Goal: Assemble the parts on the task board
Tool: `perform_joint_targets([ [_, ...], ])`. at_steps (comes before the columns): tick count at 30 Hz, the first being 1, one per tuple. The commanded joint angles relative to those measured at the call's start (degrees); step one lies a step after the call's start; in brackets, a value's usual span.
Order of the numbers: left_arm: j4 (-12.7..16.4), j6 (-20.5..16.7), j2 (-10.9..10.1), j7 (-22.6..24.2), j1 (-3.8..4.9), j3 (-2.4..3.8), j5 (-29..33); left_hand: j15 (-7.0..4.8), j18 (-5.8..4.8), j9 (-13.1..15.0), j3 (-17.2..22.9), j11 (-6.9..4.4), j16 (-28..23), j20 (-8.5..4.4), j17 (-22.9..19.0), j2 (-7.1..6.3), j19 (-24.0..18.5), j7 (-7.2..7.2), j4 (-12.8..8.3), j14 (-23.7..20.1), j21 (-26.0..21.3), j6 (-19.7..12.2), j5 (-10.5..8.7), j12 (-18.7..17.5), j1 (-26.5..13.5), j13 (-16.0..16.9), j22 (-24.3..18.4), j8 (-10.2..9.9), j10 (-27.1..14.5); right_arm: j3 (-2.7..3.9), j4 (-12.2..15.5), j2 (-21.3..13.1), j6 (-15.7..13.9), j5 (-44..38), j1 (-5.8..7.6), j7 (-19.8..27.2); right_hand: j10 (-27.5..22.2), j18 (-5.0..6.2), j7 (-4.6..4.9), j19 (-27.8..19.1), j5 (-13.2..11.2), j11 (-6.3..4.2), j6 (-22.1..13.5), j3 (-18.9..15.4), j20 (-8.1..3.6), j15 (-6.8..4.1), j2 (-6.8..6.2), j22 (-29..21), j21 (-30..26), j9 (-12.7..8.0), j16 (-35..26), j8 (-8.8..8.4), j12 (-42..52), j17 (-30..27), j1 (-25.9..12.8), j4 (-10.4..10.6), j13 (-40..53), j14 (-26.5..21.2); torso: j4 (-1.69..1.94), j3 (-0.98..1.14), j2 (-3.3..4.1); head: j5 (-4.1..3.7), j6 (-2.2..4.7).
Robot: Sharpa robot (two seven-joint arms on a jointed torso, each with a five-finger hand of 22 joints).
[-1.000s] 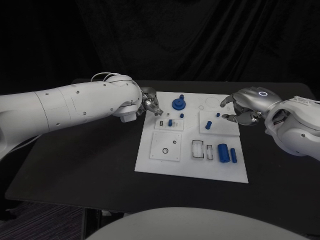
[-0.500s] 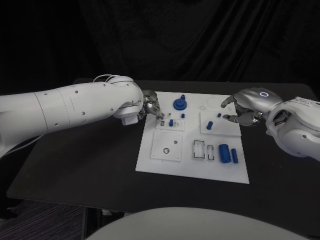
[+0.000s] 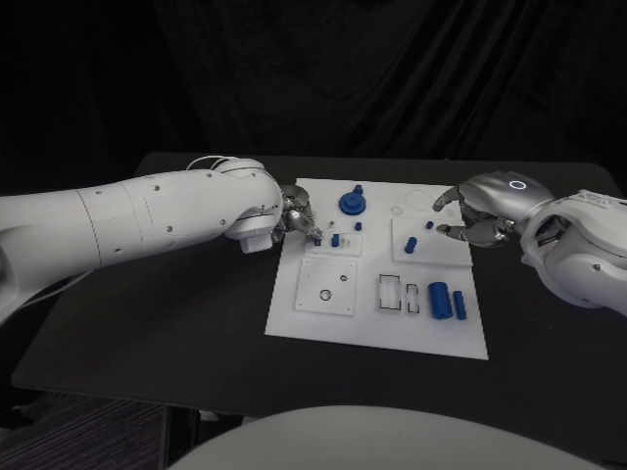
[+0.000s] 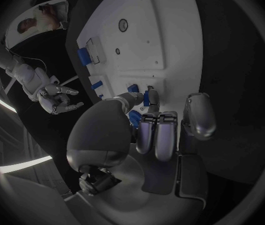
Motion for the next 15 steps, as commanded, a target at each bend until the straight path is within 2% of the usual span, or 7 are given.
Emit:
perform_joint_targets([
  [1, -0.16, -0.41, 0.12, 1.21, -0.26, 0.05, 0.57, -0.23, 0.06, 0.06, 0.58, -0.26, 0.37, -0.22, 15.09, 0.36, 0.05, -0.89, -0.33, 5.94, -0.34, 0.37, 0.2, 0.15, -0.43, 15.1, 8.53, 0.04, 6.06, 0.04, 0.04, 0.0, -0.07, -0.2, -0.15, -1.04, 5.97, 0.94, 0.07, 2.85, 0.18, -0.4, 0.31, 0.09, -0.4, -0.28, -0.09, 13.2, -0.1, -0.07, 0.17, -0.06, 0.15, 15.1, -0.36, 0.25, 15.1, 5.95, -0.11, -0.02, -0.07, 0.06, -0.01],
  [5, -0.26, -0.67, 0.06, 1.52, -0.51, 0.05, 0.57, -0.23, 0.06, 0.06, 0.58, -0.26, 0.37, -0.22, 15.09, 0.36, 0.05, -0.89, -0.33, 5.94, -0.34, 0.37, 0.2, 0.15, -0.43, 15.1, 8.53, 0.04, 6.06, 0.04, 0.02, -0.05, -0.02, -0.2, -0.18, -1.04, 5.97, 0.96, 0.06, 2.81, 0.17, -0.38, 0.48, 0.14, -0.4, -0.28, -0.08, 13.17, -0.18, -0.09, 0.17, -0.02, 0.15, 15.1, -0.33, 0.25, 15.1, 5.95, -0.08, -0.08, -0.05, -0.02, -0.01],
  [11, -0.15, -0.72, -0.11, 1.74, -0.78, 0.05, 0.57, -0.23, 0.06, 0.07, 0.65, -0.25, 0.37, -0.22, 15.09, 0.4, 0.05, -0.88, -0.36, 5.94, -0.35, 0.33, 0.24, 0.15, -0.43, 15.1, 8.53, 0.04, 6.06, 0.04, 0.02, -0.11, 0.06, -0.2, -0.26, -1.05, 5.97, 0.96, 0.06, 2.81, 0.17, -0.38, 0.48, 0.14, -0.4, -0.28, -0.08, 13.17, -0.18, -0.09, 0.17, -0.02, 0.15, 15.1, -0.33, 0.25, 15.1, 5.95, -0.03, 0.01, -0.14, 0.0, -0.01],
  [15, 0.13, -0.61, -0.23, 1.62, -0.87, 0.05, 0.57, -0.23, 0.06, 0.07, 0.65, -0.25, 0.37, -0.22, 15.09, 0.4, 0.05, -0.88, -0.36, 5.94, -0.35, 0.33, 0.24, 0.15, -0.43, 15.1, 8.53, 0.04, 6.06, 0.04, 0.04, -0.13, 0.05, -0.2, -0.35, -1.05, 5.97, 0.96, 0.06, 2.81, 0.17, -0.38, 0.48, 0.14, -0.4, -0.28, -0.08, 13.17, -0.18, -0.09, 0.17, -0.02, 0.15, 15.1, -0.33, 0.25, 15.1, 5.95, -0.02, 0.0, -0.11, 0.05, -0.01],
])
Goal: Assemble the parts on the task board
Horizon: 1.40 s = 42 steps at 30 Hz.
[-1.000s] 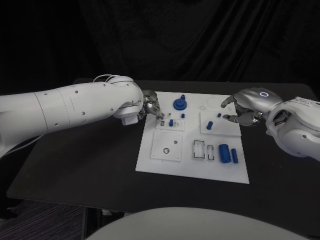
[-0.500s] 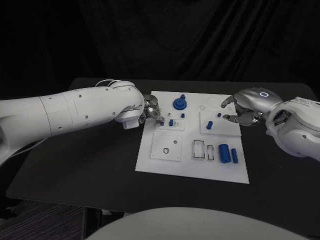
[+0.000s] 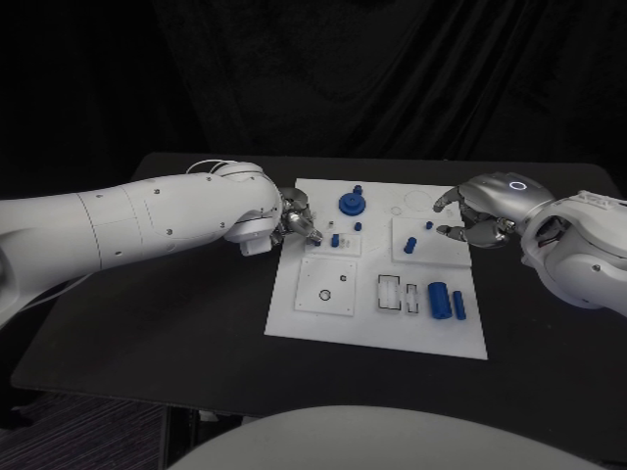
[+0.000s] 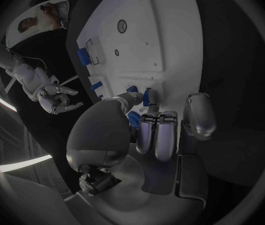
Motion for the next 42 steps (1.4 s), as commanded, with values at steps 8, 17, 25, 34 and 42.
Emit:
perform_joint_targets([
  [8, 0.57, 0.39, -0.26, 0.68, -0.28, 0.05, 0.45, -0.22, 0.07, 0.08, 0.33, -0.24, 0.37, -0.22, 15.09, 0.62, 0.0, -0.68, -0.01, 5.94, -0.44, 0.09, 0.22, 0.15, 0.24, 15.1, 8.51, 0.07, 6.06, 0.04, 0.08, -0.12, 0.16, -0.19, -0.28, -1.07, 5.97, 0.96, 0.06, 2.8, 0.17, -0.38, 0.48, 0.14, -0.4, -0.28, -0.08, 13.19, -0.18, -0.1, 0.17, -0.02, 0.15, 15.1, -0.33, 0.25, 15.05, 5.95, 0.02, 0.05, -0.01, 0.17, -0.01],
  [17, -0.35, 0.62, 0.04, 1.43, -0.5, 0.05, -2.45, -0.2, 0.11, 0.13, 0.58, -0.23, 0.37, -0.21, 15.09, 0.64, -0.09, -0.66, -0.25, 5.94, -0.64, 0.0, 0.24, 0.15, 0.34, 15.1, 8.47, 0.08, 6.06, 0.05, 0.09, -0.11, 0.32, -0.19, -0.33, -1.09, 5.97, 0.97, 0.07, 2.78, 0.17, -0.36, 0.55, 0.18, -0.4, -0.27, -0.09, 13.17, -0.22, -0.12, 0.17, -0.03, 0.15, 15.1, -0.3, 0.25, 15.05, 5.95, 0.08, 0.06, 0.0, 0.04, -0.01],
  [25, -1.31, 1.06, 0.38, 1.74, -0.82, 0.05, -3.69, -0.2, 0.13, 0.15, 0.63, -0.21, 0.37, -0.21, 15.09, 0.65, -0.14, -0.64, -0.28, 5.94, -0.75, 0.01, 0.09, 0.15, 0.3, 15.1, 8.44, 0.09, 6.06, 0.05, 0.09, -0.13, 0.39, -0.19, -0.35, -1.1, 5.97, 0.97, 0.07, 2.78, 0.17, -0.36, 0.55, 0.18, -0.4, -0.27, -0.09, 13.17, -0.22, -0.12, 0.17, -0.03, 0.15, 15.1, -0.3, 0.25, 15.05, 5.95, 0.01, 0.08, 0.0, 0.11, -0.01],
  [34, -1.64, 1.29, 0.65, 2.04, -1.34, 0.05, -3.89, -0.18, 0.14, 0.17, 0.7, -0.19, 0.37, -0.2, 15.09, 0.69, -0.18, -0.61, -0.29, 5.94, -0.83, 0.02, -0.06, 0.15, 0.25, 15.1, 8.42, 0.12, 6.06, 0.05, 0.06, -0.08, 0.53, -0.19, -0.36, -1.09, 5.97, 1.0, 0.07, 2.71, 0.17, -0.35, 0.59, 0.21, -0.4, -0.26, -0.11, 13.13, -0.33, -0.14, 0.17, -0.04, 0.15, 15.1, -0.26, 0.22, 15.05, 5.95, 0.01, 0.09, 0.02, 0.21, -0.01],
  [42, -0.88, 1.92, 0.59, 1.85, -1.71, 0.05, -3.92, -0.17, 0.15, 0.2, 0.76, -0.17, 0.37, -0.19, 15.09, 0.71, -0.22, -0.6, -0.33, 5.94, -0.92, 0.02, -0.25, 0.15, 0.2, 15.1, 8.4, 0.14, 6.06, 0.05, 0.09, -0.09, 0.72, -0.19, -0.37, -1.15, 5.97, 1.0, 0.07, 2.7, 0.17, -0.35, 0.6, 0.22, -0.4, -0.26, -0.11, 13.13, -0.35, -0.15, 0.17, -0.05, 0.15, 15.1, -0.24, 0.21, 15.05, 5.95, 0.04, 0.08, 0.02, 0.24, -0.01],
])
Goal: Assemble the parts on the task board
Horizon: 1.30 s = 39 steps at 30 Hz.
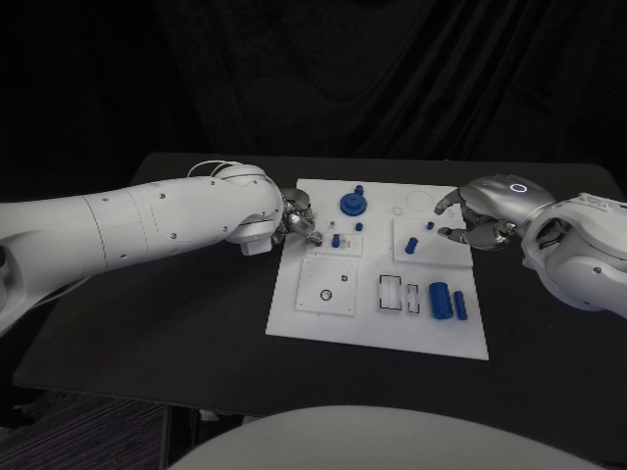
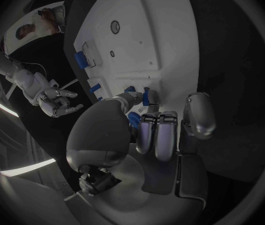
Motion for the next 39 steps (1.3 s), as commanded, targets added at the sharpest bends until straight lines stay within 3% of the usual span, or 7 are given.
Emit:
perform_joint_targets([
  [1, 0.43, 1.62, 0.09, -0.16, -0.82, -0.38, -0.54, -0.17, 0.15, -0.02, 0.78, -0.17, 0.37, -0.19, 15.09, 0.48, -0.21, -0.22, -0.32, 5.94, -0.15, 0.03, -0.24, 0.15, -0.03, 15.1, 8.41, -0.13, 6.06, 0.04, 0.08, -0.07, 0.46, -0.2, -0.14, -1.11, 5.97, 1.0, -0.13, 2.7, 0.18, -0.35, 0.41, 0.25, -0.4, -0.26, -0.11, 13.14, -0.35, -0.09, 0.17, -0.05, 0.15, 15.1, -0.21, 0.19, 15.08, 5.95, 0.02, -0.01, 0.02, 0.02, -0.01],
  [22, 0.59, 1.96, 0.38, -0.25, -1.05, -0.38, -0.55, -0.09, 0.18, -0.06, 0.97, -0.09, 0.37, -0.13, 15.09, 0.55, -0.34, -0.12, -0.35, 5.94, -0.42, -0.08, -1.42, 0.15, -0.54, 15.1, 8.35, -0.23, 6.06, 0.04, -0.02, -0.03, 0.73, -0.2, -0.15, -1.26, 5.97, 1.0, -0.13, 2.71, 0.19, -0.34, 0.45, 0.33, -0.4, -0.25, -0.09, 13.15, -0.34, -0.12, 0.17, -0.06, 0.15, 15.1, -0.07, 0.11, 15.08, 5.95, 0.06, 0.03, -0.02, 0.1, -0.01],
  [24, 0.43, 2.08, 0.48, -0.31, -1.06, -0.38, -0.55, 0.11, 0.19, -0.92, 0.86, 0.15, 0.37, 0.02, 15.09, 0.87, -0.47, 0.15, 0.04, 5.94, -0.7, -0.86, -5.35, 0.15, -1.43, 15.1, 8.31, -1.36, 6.06, 0.04, -0.03, -0.02, 0.76, -0.2, -0.15, -1.27, 5.97, 1.0, -0.13, 2.71, 0.19, -0.34, 0.45, 0.33, -0.4, -0.25, -0.09, 13.15, -0.34, -0.12, 0.17, -0.06, 0.15, 15.1, -0.07, 0.11, 15.08, 5.95, 0.04, 0.02, 0.01, 0.17, -0.01],
  [28, 0.19, 2.44, 0.63, -0.54, -1.08, -0.38, -0.55, 0.33, 0.22, -2.26, -0.03, 0.39, 0.37, 0.25, 15.09, 1.07, -0.53, 0.38, 0.85, 5.94, -0.93, -0.6, -10.02, 0.15, -2.73, 15.1, 8.29, -2.5, 6.06, 0.04, -0.03, 0.0, 0.77, -0.2, -0.15, -1.27, 5.97, 1.0, -0.13, 2.71, 0.19, -0.34, 0.45, 0.33, -0.4, -0.25, -0.09, 13.15, -0.34, -0.12, 0.17, -0.06, 0.15, 15.1, -0.07, 0.11, 15.08, 5.95, 0.03, -0.01, -0.01, 0.18, -0.01],
  [32, 0.18, 2.64, 0.64, -0.69, -1.09, -0.38, -0.55, 0.5, 0.23, -3.04, -1.33, 0.6, 0.37, 0.4, 15.09, 0.96, -0.55, 0.6, 1.99, 5.94, -1.08, -0.44, -12.35, 0.15, -4.1, 15.1, 8.28, -3.16, 6.06, 0.04, -0.03, -0.02, 0.78, -0.2, -0.15, -1.27, 5.97, 1.02, -0.13, 2.66, 0.2, -0.33, 0.47, 0.39, -0.39, -0.25, -0.09, 13.12, -0.42, -0.14, 0.17, -0.08, 0.15, 15.1, 0.01, 0.06, 15.08, 5.95, -0.01, 0.02, 0.02, 0.21, -0.01],
  [37, 0.19, 3.03, 0.51, -1.05, -1.1, -0.38, -0.55, 0.86, 0.25, -4.56, -5.19, 1.02, 0.37, 0.74, 15.09, 0.56, -0.56, 1.05, 4.91, 5.94, -1.31, -0.01, -18.54, 0.15, -7.02, 15.1, 8.26, -4.43, 6.06, 0.04, -0.07, -0.02, 0.78, -0.2, -0.16, -1.27, 5.97, 1.02, -0.13, 2.65, 0.2, -0.33, 0.48, 0.44, -0.39, -0.25, -0.1, 13.12, -0.44, -0.15, 0.17, -0.09, 0.15, 15.1, 0.1, -0.01, 15.08, 5.95, 0.01, 0.01, -0.02, 0.31, -0.01],
  [39, 0.19, 3.08, 0.42, -1.11, -1.1, -0.38, -0.55, 0.93, 0.26, -4.94, -6.23, 1.09, 0.37, 0.82, 15.09, 0.58, -0.56, 1.13, 5.54, 5.94, -1.37, 0.06, -19.67, 0.15, -7.4, 15.1, 8.26, -4.79, 6.06, 0.04, -0.08, -0.01, 0.79, -0.2, -0.16, -1.27, 5.97, 1.02, -0.12, 2.65, 0.2, -0.33, 0.49, 0.48, -0.39, -0.24, -0.11, 13.12, -0.43, -0.17, 0.17, -0.11, 0.15, 15.1, 0.18, -0.07, 15.08, 5.95, 0.0, 0.02, -0.01, 0.33, -0.01],
])
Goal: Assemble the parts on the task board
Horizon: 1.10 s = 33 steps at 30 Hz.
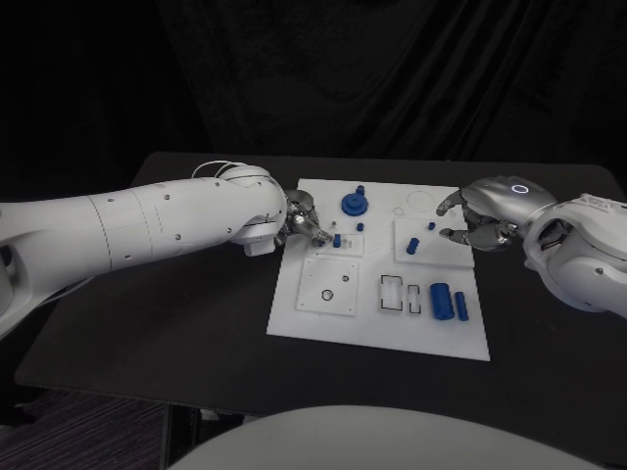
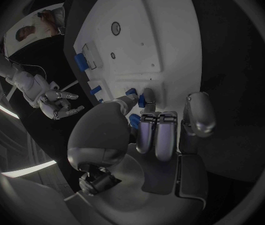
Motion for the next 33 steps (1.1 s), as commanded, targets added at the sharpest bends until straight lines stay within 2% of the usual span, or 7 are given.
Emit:
perform_joint_targets([
  [1, 0.08, 2.65, -0.02, -1.01, -0.88, -0.49, 0.17, 0.54, 0.28, -0.49, -1.36, 0.52, 0.37, 0.43, 15.1, -0.15, -0.17, 0.49, 0.9, 5.95, -0.42, -0.06, -1.48, 0.15, -0.87, 15.09, 8.24, -0.55, 5.87, 0.04, 0.0, -0.02, 0.3, -0.2, -0.15, -1.13, 5.97, 1.02, 0.03, 2.66, 0.2, -0.33, 0.33, 0.48, -0.39, -0.25, -0.11, 13.13, -0.21, -0.08, 0.17, -0.11, 0.15, 15.1, 0.18, -0.07, 15.09, 5.94, -0.03, 0.01, 0.01, 0.08, -0.01],
  [10, 0.08, 2.28, -0.28, -1.17, -0.89, -0.49, 0.17, 0.72, 0.3, -1.29, -5.36, 0.71, 0.37, 0.64, 15.1, 0.21, -0.15, 0.65, 3.44, 5.95, -0.57, 0.46, -3.5, 0.15, -2.8, 15.09, 8.25, -1.28, 5.87, 0.04, -0.02, -0.03, 0.48, -0.2, -0.25, -1.15, 5.97, 1.02, 0.04, 2.65, 0.21, -0.32, 0.39, 0.67, -0.39, -0.24, -0.14, 13.13, -0.23, -0.14, 0.17, -0.16, 0.15, 15.1, 0.51, -0.33, 15.09, 5.94, -0.01, -0.02, 0.0, 0.04, -0.01],
  [14, 0.0, 2.16, -0.31, -1.59, -0.9, -0.49, 0.17, 0.7, 0.32, -1.49, -6.99, 0.66, 0.37, 0.65, 15.1, 1.85, -0.13, 0.57, 3.73, 5.95, -0.65, 0.8, -3.29, 0.15, -4.73, 15.09, 8.25, -1.44, 5.87, 0.04, -0.02, -0.05, 0.57, -0.2, -0.31, -1.17, 5.97, 1.02, 0.04, 2.65, 0.21, -0.32, 0.39, 0.67, -0.39, -0.24, -0.14, 13.13, -0.23, -0.14, 0.17, -0.16, 0.15, 15.1, 0.51, -0.33, 15.09, 5.94, 0.0, -0.01, 0.0, 0.12, -0.01],
  [17, -0.11, 2.29, -0.36, -1.96, -0.9, -0.49, 0.17, 0.53, 0.33, -1.3, -7.64, 0.44, 0.37, 0.53, 15.1, 4.17, -0.06, 0.28, 3.68, 5.95, -0.64, 1.45, 1.32, 0.15, -5.88, 15.09, 8.27, -1.11, 5.87, 0.04, -0.01, -0.07, 0.63, -0.2, -0.35, -1.18, 5.97, 1.03, 0.05, 2.65, 0.22, -0.32, 0.39, 0.72, -0.39, -0.24, -0.12, 13.12, -0.24, -0.15, 0.17, -0.17, 0.15, 15.1, 0.58, -0.38, 15.09, 5.94, 0.0, -0.02, -0.01, 0.12, -0.01],
  [19, -0.16, 2.31, -0.4, -2.06, -0.9, -0.49, 0.17, 0.36, 0.35, -0.96, -7.08, 0.25, 0.37, 0.36, 15.1, 4.52, -0.07, 0.09, 3.34, 5.95, -0.72, 1.36, 7.36, 0.15, -4.4, 15.09, 8.25, -0.9, 5.87, 0.04, 0.0, -0.07, 0.67, -0.2, -0.36, -1.19, 5.97, 1.03, 0.05, 2.64, 0.22, -0.32, 0.4, 0.75, -0.38, -0.24, -0.11, 13.12, -0.26, -0.16, 0.17, -0.18, 0.15, 15.1, 0.63, -0.42, 15.09, 5.94, 0.0, -0.02, -0.01, 0.16, -0.01],
  [22, -0.23, 2.26, -0.43, -2.04, -0.91, -0.49, 0.17, 0.3, 0.35, -0.71, -6.45, 0.17, 0.37, 0.29, 15.1, 4.54, -0.09, 0.02, 3.24, 5.95, -0.82, 1.13, 10.49, 0.15, -2.9, 15.09, 8.23, -0.8, 5.87, 0.04, -0.01, -0.06, 0.69, -0.2, -0.38, -1.2, 5.97, 1.03, 0.05, 2.64, 0.22, -0.32, 0.41, 0.8, -0.38, -0.24, -0.1, 13.12, -0.25, -0.17, 0.17, -0.19, 0.15, 15.1, 0.7, -0.47, 15.09, 5.94, -0.02, -0.02, -0.01, 0.18, -0.01],
  [33, -0.44, 2.11, -0.42, -1.48, -0.92, -0.49, 0.17, 0.25, 0.37, -0.31, -5.53, 0.12, 0.37, 0.23, 15.1, 4.15, -0.16, -0.01, 3.17, 5.95, -1.06, 0.76, 14.75, 0.15, -1.03, 15.09, 8.19, -0.65, 5.87, 0.04, -0.02, -0.05, 0.93, 0.03, -0.39, -1.33, 5.97, 1.03, 0.06, 2.64, 0.23, -0.31, 0.43, 0.87, -0.38, -0.23, -0.08, 13.12, -0.26, -0.19, 0.17, -0.2, 0.15, 15.1, 0.79, -0.54, 15.09, 5.94, -0.01, 0.0, 0.01, 0.22, -0.01],
])
